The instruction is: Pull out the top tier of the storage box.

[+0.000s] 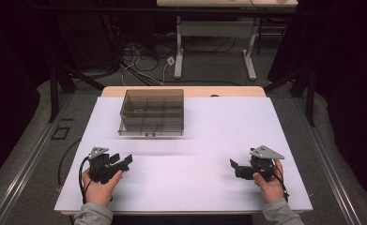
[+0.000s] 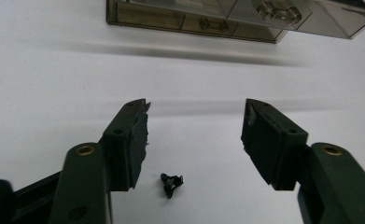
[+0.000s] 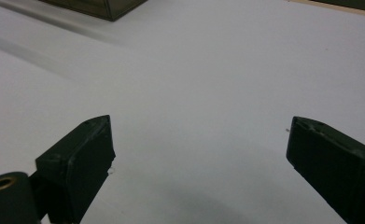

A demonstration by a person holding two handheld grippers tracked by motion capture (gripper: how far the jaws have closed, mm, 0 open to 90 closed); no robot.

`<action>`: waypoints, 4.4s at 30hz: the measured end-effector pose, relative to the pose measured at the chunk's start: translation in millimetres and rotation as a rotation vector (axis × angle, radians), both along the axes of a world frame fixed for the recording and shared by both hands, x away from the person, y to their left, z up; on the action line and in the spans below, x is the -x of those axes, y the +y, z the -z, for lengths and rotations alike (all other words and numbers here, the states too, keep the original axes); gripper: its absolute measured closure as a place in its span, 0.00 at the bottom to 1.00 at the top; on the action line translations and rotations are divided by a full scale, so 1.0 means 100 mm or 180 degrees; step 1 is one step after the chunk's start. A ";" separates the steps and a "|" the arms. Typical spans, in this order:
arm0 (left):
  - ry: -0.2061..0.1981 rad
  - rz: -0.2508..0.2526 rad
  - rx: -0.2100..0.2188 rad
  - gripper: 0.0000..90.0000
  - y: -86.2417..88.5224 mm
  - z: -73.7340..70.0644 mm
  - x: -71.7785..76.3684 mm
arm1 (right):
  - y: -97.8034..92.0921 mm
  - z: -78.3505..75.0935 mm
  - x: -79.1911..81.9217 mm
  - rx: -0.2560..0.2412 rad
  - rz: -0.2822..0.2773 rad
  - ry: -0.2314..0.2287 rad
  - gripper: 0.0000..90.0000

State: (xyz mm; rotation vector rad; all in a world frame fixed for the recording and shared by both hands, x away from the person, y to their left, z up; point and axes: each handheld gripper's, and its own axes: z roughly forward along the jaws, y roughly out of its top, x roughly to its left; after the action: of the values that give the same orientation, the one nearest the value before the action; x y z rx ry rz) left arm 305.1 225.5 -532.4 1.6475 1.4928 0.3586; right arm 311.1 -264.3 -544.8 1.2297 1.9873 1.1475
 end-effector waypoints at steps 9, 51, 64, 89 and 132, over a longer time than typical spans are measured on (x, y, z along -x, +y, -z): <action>0.0289 -0.0052 0.0094 0.58 0.01 0.04 -0.02 | -0.01 -0.01 0.01 -0.0001 0.0003 -0.0018 0.08; 0.0697 -0.0009 -0.0109 0.81 -0.05 0.21 -0.10 | -0.01 0.00 0.01 0.0028 0.0000 0.0007 0.08; 0.0691 -0.0016 -0.0206 0.87 -0.06 0.21 -0.10 | -0.01 0.00 0.00 0.0036 -0.0028 0.0000 0.08; 0.0687 -0.0039 -0.0213 0.89 -0.06 0.20 -0.10 | -0.02 0.00 0.00 0.0038 -0.0036 -0.0008 0.08; -0.0045 -0.0083 -0.0073 0.89 0.11 0.04 -0.03 | -0.01 0.00 0.00 0.0038 -0.0036 0.0003 0.08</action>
State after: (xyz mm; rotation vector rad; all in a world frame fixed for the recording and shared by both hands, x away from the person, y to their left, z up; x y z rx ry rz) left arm 308.4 237.0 -536.5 1.6415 1.5059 0.4025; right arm 311.2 -265.4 -544.9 1.2149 2.0013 1.1391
